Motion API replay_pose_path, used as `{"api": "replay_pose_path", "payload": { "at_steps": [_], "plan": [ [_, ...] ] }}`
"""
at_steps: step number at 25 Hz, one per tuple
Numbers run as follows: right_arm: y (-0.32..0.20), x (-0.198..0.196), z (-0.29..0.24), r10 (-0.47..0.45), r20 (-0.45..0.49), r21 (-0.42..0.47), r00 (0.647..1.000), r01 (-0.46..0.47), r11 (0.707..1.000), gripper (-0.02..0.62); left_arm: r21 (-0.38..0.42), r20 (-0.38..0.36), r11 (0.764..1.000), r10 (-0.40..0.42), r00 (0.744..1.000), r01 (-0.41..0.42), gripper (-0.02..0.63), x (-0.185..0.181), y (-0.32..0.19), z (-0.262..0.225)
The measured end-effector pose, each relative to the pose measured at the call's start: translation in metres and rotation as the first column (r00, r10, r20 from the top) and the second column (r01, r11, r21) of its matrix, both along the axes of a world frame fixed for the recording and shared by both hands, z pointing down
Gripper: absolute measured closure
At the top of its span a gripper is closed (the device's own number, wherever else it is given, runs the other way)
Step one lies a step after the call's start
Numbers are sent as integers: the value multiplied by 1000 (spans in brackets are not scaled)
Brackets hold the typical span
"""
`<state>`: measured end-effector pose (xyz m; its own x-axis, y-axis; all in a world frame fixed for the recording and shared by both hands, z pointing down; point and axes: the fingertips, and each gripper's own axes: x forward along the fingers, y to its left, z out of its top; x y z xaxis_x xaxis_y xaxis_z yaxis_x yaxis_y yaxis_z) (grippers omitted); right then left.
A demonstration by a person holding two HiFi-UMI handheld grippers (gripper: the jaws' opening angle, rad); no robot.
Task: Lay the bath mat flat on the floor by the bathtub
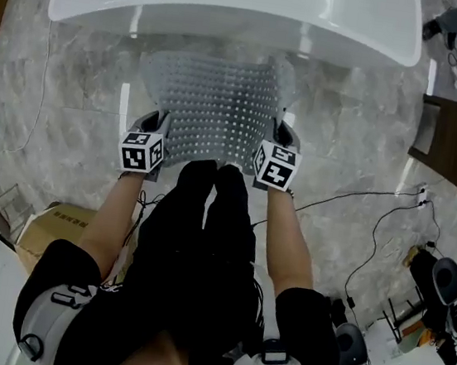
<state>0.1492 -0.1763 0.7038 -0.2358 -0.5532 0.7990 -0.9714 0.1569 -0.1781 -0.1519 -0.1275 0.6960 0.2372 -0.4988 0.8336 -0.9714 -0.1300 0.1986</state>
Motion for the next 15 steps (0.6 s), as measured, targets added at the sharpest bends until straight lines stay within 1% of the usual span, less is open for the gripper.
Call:
{"api": "replay_pose_path", "payload": {
  "at_steps": [3, 6, 9, 10, 12, 15],
  "plan": [
    [12, 9, 73, 30, 1, -78, 1000, -30, 997, 555, -60, 1, 998, 18, 1000, -18, 557, 7, 6, 62],
    [22, 17, 143, 51, -13, -138, 999, -52, 989, 555, -105, -3, 994, -1, 1000, 1, 557, 7, 9, 128],
    [41, 24, 205, 104, -13, -208, 994, -104, 972, 555, -165, -9, 986, -11, 1000, 10, 554, 2, 15, 193],
    [42, 26, 225, 127, -9, -223, 992, -126, 967, 554, -176, -11, 984, -10, 1000, 8, 554, 0, 10, 215],
    [28, 33, 264, 161, 1, -229, 987, -156, 961, 554, -173, -13, 985, -15, 1000, 12, 552, -1, -10, 258],
    [6, 50, 319, 171, -1, -225, 985, -167, 960, 552, -167, -6, 985, -52, 999, 50, 549, -3, -31, 321]
  ]
}}
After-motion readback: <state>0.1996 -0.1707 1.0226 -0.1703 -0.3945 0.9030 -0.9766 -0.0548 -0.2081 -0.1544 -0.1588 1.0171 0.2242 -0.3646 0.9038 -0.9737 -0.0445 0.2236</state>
